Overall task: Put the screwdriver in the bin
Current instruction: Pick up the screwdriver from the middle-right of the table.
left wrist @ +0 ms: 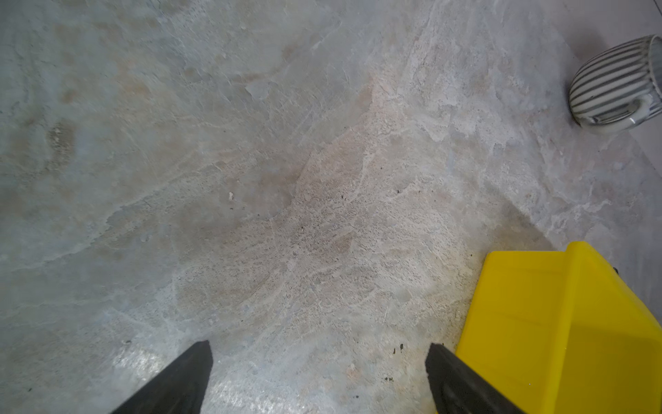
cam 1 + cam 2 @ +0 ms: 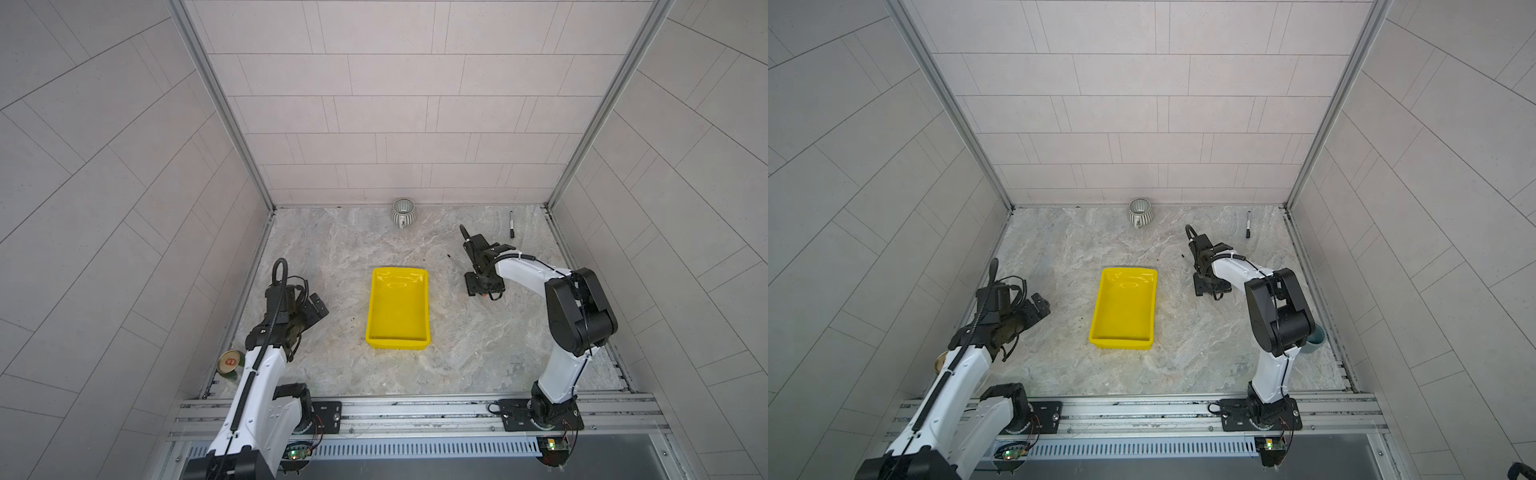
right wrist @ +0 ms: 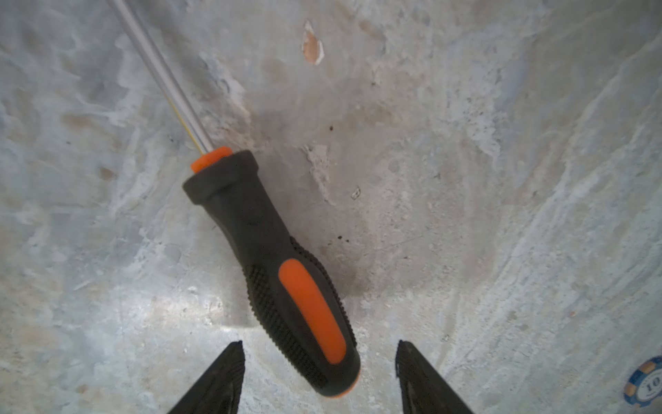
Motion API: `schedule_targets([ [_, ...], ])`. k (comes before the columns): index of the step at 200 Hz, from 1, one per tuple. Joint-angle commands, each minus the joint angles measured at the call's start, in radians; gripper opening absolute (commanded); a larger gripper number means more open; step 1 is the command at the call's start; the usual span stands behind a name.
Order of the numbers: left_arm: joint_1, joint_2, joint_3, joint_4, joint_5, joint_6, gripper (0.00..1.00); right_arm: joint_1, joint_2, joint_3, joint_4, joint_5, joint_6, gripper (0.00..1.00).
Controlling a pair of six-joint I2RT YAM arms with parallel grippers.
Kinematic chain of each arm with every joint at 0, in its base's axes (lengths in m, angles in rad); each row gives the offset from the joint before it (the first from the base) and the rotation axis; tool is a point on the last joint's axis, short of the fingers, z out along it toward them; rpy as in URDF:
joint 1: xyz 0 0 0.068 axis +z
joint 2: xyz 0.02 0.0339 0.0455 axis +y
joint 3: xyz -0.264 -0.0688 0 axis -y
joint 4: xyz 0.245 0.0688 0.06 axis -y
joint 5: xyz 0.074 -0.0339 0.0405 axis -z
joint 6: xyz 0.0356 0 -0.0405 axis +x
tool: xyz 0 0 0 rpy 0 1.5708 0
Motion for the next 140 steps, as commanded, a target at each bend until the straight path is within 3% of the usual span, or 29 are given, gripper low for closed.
schedule_targets([
  [1, 0.040, -0.030, -0.036, -0.003, -0.015, -0.133, 1.00, -0.002, 0.011, 0.007, 0.005, 0.003, 0.001, 0.67],
  [15, 0.055, -0.020, -0.080, 0.174, 0.164, -0.138, 1.00, -0.002, 0.018, 0.011, 0.005, 0.004, 0.002, 0.64],
  [26, 0.053, -0.016, -0.072, 0.195, 0.174, -0.132, 1.00, -0.002, 0.018, 0.008, 0.011, 0.004, 0.002, 0.63],
  [57, -0.018, -0.073, -0.029, 0.016, -0.094, -0.100, 1.00, -0.005, 0.035, 0.007, 0.035, -0.005, 0.006, 0.63],
  [91, -0.222, -0.109, -0.010, -0.085, -0.389, -0.110, 1.00, -0.014, 0.068, 0.015, 0.068, -0.052, 0.005, 0.63],
  [110, -0.315, -0.088, -0.007, -0.081, -0.466, -0.087, 1.00, -0.024, 0.073, 0.003, 0.086, -0.076, 0.008, 0.59],
  [140, -0.318, -0.044, -0.009, -0.066, -0.469, -0.095, 1.00, -0.024, 0.066, -0.022, 0.101, -0.069, 0.017, 0.42],
])
